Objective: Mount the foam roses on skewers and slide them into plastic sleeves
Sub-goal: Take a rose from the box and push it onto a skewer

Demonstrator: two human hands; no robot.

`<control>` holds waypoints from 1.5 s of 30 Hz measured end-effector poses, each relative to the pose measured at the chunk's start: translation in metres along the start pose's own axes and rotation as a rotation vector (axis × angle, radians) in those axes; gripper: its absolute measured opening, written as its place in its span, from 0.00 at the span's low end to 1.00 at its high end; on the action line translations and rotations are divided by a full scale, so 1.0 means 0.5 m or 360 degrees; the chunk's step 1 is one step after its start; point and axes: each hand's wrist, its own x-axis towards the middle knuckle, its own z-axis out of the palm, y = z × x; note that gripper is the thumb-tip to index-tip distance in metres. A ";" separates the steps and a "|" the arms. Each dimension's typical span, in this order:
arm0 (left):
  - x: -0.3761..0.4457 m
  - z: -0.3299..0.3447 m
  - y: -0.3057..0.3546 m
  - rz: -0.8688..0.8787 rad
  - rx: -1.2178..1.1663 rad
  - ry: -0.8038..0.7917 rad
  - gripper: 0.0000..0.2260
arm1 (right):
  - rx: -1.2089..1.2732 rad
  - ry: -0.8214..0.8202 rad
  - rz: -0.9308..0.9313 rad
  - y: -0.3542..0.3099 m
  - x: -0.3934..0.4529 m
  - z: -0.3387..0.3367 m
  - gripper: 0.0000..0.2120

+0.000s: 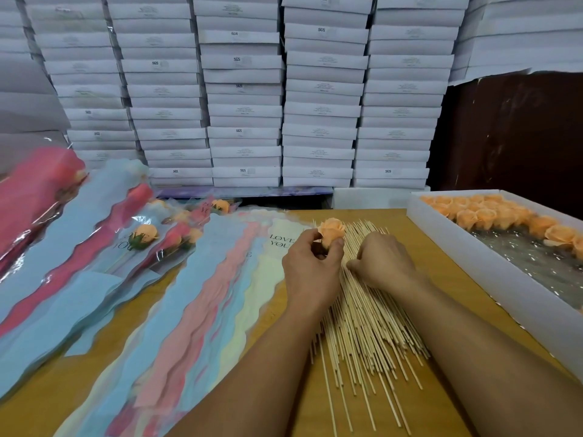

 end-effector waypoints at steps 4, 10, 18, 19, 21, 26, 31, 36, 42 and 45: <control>0.002 0.001 0.001 -0.0033 -0.0027 -0.0002 0.03 | 0.0054 0.0000 0.0051 0.005 0.005 0.003 0.07; 0.001 0.005 0.004 -0.0057 -0.0062 -0.0008 0.06 | 0.0391 -0.0069 0.0209 0.022 0.002 -0.019 0.08; 0.007 0.003 0.009 -0.0221 -0.0183 -0.0010 0.09 | 0.1219 -0.0157 0.0284 0.029 -0.013 -0.044 0.07; 0.006 0.002 0.011 -0.0236 -0.0197 -0.0007 0.10 | 0.1325 -0.0211 0.0291 0.026 -0.017 -0.047 0.08; 0.007 0.001 0.013 -0.0281 -0.0223 -0.0003 0.11 | 0.1486 -0.0291 0.0314 0.021 -0.023 -0.052 0.09; 0.013 -0.001 0.012 -0.0504 -0.0442 0.0007 0.13 | 0.1635 -0.0312 0.0397 0.023 -0.036 -0.063 0.06; 0.021 -0.009 0.020 -0.0816 -0.0859 -0.0057 0.11 | 0.1644 -0.0291 0.0239 0.020 -0.045 -0.063 0.07; 0.025 -0.019 0.025 -0.1105 -0.1335 -0.0208 0.13 | 0.1898 -0.0442 0.0206 -0.008 -0.070 -0.075 0.06; 0.035 -0.023 0.021 -0.1192 -0.1535 -0.0213 0.16 | 0.1853 -0.0788 -0.0015 -0.017 -0.088 -0.085 0.26; 0.037 -0.022 0.019 -0.1210 -0.1558 -0.0230 0.16 | 0.1817 -0.0749 -0.0079 -0.026 -0.095 -0.082 0.23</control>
